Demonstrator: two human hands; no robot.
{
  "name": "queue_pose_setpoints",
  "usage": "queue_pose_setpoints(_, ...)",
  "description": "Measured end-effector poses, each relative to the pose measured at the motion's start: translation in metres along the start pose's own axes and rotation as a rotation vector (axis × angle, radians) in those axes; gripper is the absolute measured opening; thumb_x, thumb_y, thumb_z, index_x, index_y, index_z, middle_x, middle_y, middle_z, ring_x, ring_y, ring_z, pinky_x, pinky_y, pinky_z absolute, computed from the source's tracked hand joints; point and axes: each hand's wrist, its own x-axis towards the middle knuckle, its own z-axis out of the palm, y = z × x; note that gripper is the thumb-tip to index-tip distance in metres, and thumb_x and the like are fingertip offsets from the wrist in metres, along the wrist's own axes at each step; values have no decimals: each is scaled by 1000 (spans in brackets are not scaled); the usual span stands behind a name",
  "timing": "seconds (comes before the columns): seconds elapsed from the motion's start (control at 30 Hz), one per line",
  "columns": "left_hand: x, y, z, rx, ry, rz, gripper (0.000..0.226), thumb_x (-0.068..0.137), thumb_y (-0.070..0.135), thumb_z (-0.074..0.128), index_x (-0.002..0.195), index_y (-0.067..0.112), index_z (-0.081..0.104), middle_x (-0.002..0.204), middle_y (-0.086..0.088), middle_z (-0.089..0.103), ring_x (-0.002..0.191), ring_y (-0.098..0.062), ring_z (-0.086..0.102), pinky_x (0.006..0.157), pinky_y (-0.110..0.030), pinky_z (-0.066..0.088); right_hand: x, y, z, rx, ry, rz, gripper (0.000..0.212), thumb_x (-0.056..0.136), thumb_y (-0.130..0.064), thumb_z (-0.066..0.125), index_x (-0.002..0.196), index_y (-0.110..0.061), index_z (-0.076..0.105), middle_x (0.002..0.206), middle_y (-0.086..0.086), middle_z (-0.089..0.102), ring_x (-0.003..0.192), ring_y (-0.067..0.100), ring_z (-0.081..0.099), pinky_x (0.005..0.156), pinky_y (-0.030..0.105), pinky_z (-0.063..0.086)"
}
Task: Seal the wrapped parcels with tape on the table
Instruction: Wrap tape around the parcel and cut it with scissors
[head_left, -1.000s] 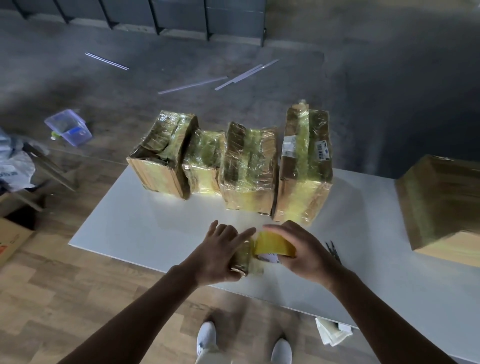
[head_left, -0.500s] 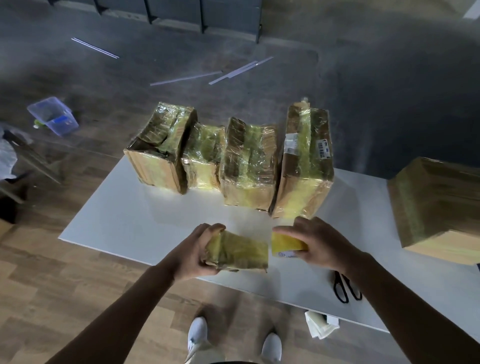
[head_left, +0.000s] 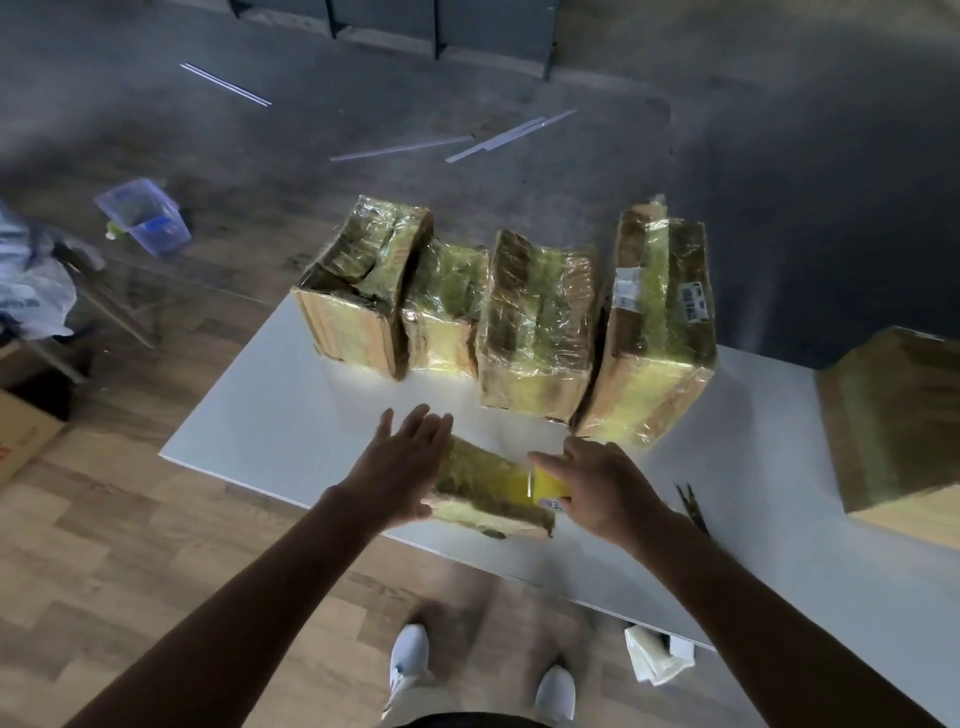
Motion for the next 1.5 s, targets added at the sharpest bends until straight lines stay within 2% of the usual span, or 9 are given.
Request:
queue_pose_setpoints(0.1,8,20,-10,99,-37,-66,116,79,45,73,151,0,-6,159,-18,8,147,-34,5,117,-56,14,0,-2,0,-12,-38,12,68,41,-27,95,105,-19,70,66,3,54,51,20,57,46,28,47)
queue_pose_setpoints(0.4,11,50,-20,190,-64,-71,85,96,21,51,149,-5,-10,157,-25,-11,146,-39,-10,117,-56,5,-5,-13,0,-49,-57,60,64,40,-27,94,100,-17,71,69,5,58,53,21,59,46,29,48)
queue_pose_setpoints(0.53,15,58,-18,161,-103,-142,94,92,35,59,150,-3,-4,157,-27,-6,146,-42,-6,115,-59,6,-1,-19,-2,-41,-107,82,59,46,-23,93,99,-15,70,71,8,59,55,24,60,49,32,50)
queue_pose_setpoints(0.63,24,55,-3,145,-79,-96,102,87,39,67,151,2,-4,158,-24,-2,146,-41,-3,116,-58,9,1,-21,-7,36,-117,96,51,76,-23,78,123,-16,59,95,13,60,82,29,63,71,35,51)
queue_pose_setpoints(0.73,24,37,14,76,35,-72,104,76,43,77,150,2,17,149,-21,30,140,-40,26,111,-52,31,-1,-14,-11,195,-87,73,55,84,-23,69,136,-21,50,103,8,54,93,25,56,74,31,44)
queue_pose_setpoints(0.83,15,12,33,-4,126,-58,120,41,47,92,138,-1,41,119,-17,58,109,-35,56,88,-44,53,-2,-5,-13,424,-92,64,66,83,-13,66,142,-32,41,105,3,49,92,18,53,72,25,45)
queue_pose_setpoints(1.0,0,-12,53,-122,106,-100,131,35,55,91,138,-1,33,107,-11,59,95,-27,59,78,-37,57,10,-10,-20,421,-88,-1,71,83,-25,63,139,-47,27,101,3,52,84,23,57,69,36,52)
queue_pose_setpoints(1.13,-4,-21,61,-161,130,-114,130,37,58,90,139,1,33,108,-9,60,97,-26,61,78,-36,56,15,-1,-32,198,-36,-72,55,78,-39,67,130,-34,50,95,5,61,76,25,60,66,27,41)
queue_pose_setpoints(1.5,-6,-21,72,-165,172,-39,118,44,55,89,141,14,35,110,-5,55,103,-25,55,80,-39,56,0,14,-16,67,-308,77,54,93,-34,54,143,-43,35,115,1,53,100,21,55,81,24,30)
